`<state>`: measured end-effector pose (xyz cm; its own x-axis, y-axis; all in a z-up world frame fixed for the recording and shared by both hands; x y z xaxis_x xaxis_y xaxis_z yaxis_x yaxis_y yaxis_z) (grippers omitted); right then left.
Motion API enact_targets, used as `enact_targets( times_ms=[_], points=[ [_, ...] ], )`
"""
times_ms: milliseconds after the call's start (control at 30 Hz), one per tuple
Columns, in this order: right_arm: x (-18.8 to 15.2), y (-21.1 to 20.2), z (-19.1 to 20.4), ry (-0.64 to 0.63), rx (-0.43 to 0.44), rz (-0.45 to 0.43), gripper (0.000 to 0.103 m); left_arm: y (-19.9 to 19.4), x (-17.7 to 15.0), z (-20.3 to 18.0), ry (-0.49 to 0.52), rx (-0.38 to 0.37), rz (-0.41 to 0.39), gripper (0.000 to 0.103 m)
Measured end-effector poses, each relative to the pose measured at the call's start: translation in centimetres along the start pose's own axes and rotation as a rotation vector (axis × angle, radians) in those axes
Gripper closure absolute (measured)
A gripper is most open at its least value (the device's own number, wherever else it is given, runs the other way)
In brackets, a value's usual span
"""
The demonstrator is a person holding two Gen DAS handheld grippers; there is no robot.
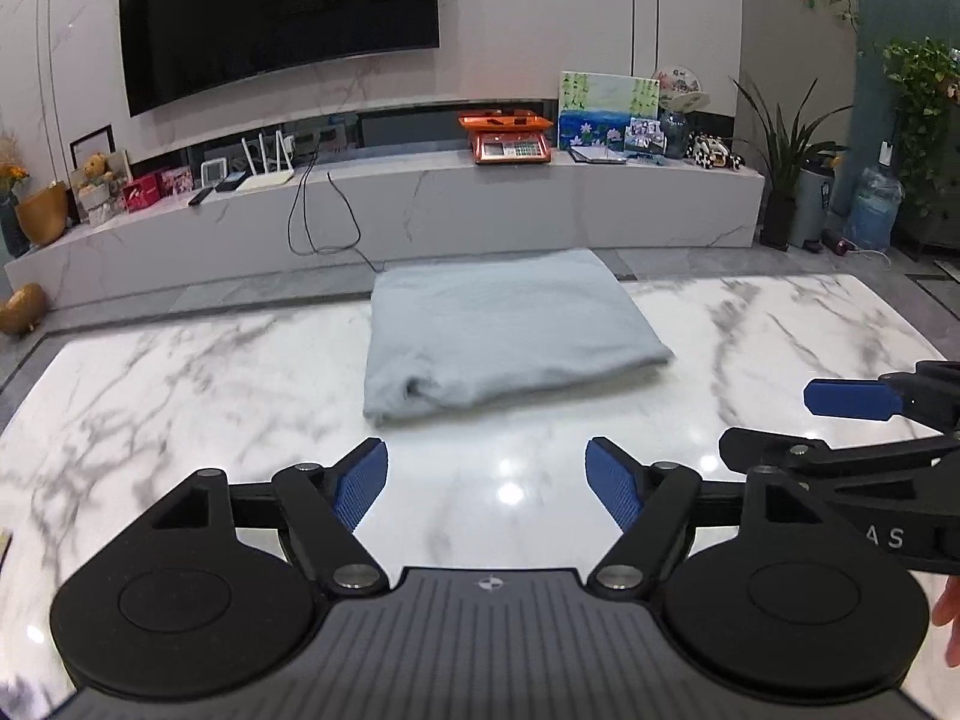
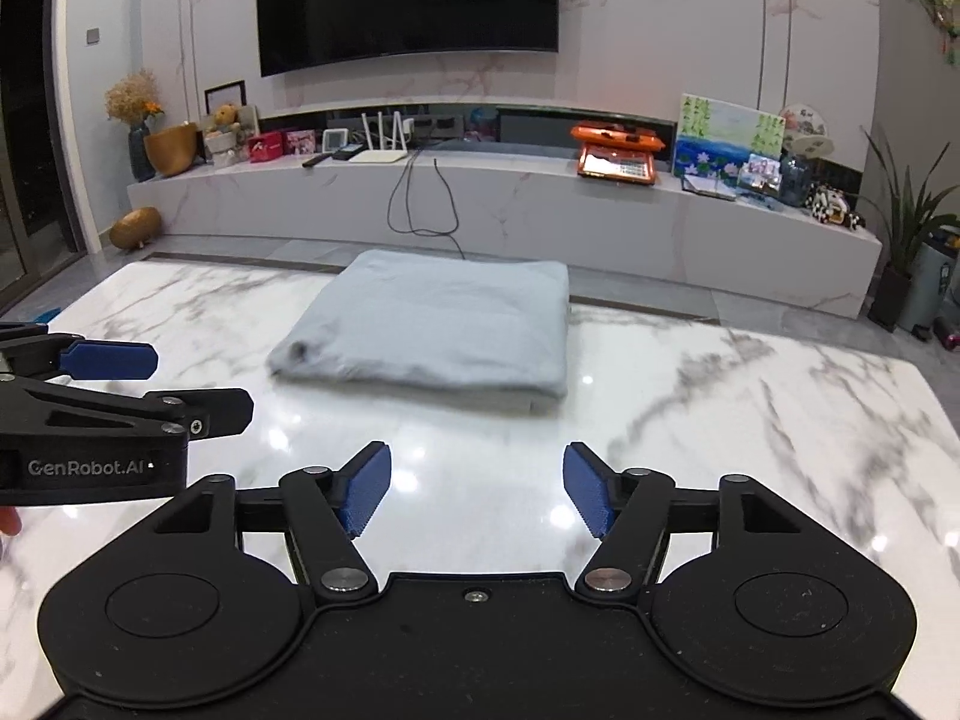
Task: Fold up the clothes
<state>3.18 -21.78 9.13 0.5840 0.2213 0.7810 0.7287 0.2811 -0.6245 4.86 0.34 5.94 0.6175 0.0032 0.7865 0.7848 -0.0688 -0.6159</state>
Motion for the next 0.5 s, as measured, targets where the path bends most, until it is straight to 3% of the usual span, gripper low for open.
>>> enact_targets(
  times_ms=[200, 400, 500],
  points=[
    [-3.0, -3.2, 0.3, 0.030, -0.017, -0.030, 0.036, -1.3, -3.0, 0.5, -0.056, -0.006, 0.019, 0.026],
    [-5.5, -3.4, 0.1, 0.024, -0.061, -0.068, 0.035, -1.6, -5.0, 1.1, -0.039, 0.074, -0.060, 0.026],
    [-6.3, -2.6, 0.2, 0.009, -0.069, -0.071, 0.035, -1.3, -4.9, 0.9, -0.032, 0.069, -0.068, 0.026]
  ],
)
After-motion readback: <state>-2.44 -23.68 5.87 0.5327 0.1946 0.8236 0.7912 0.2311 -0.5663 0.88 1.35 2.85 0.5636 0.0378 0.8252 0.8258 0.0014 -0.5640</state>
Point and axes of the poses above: each gripper's, at about its wrist camera, not at the fingertips, and y roughly the way its jaws point, z to its left, x to its top, the point moved 5 cm from there along y, roughly the way its jaws point, and after that the axes turned 4 degrees about -y, right-handed, at the moved point
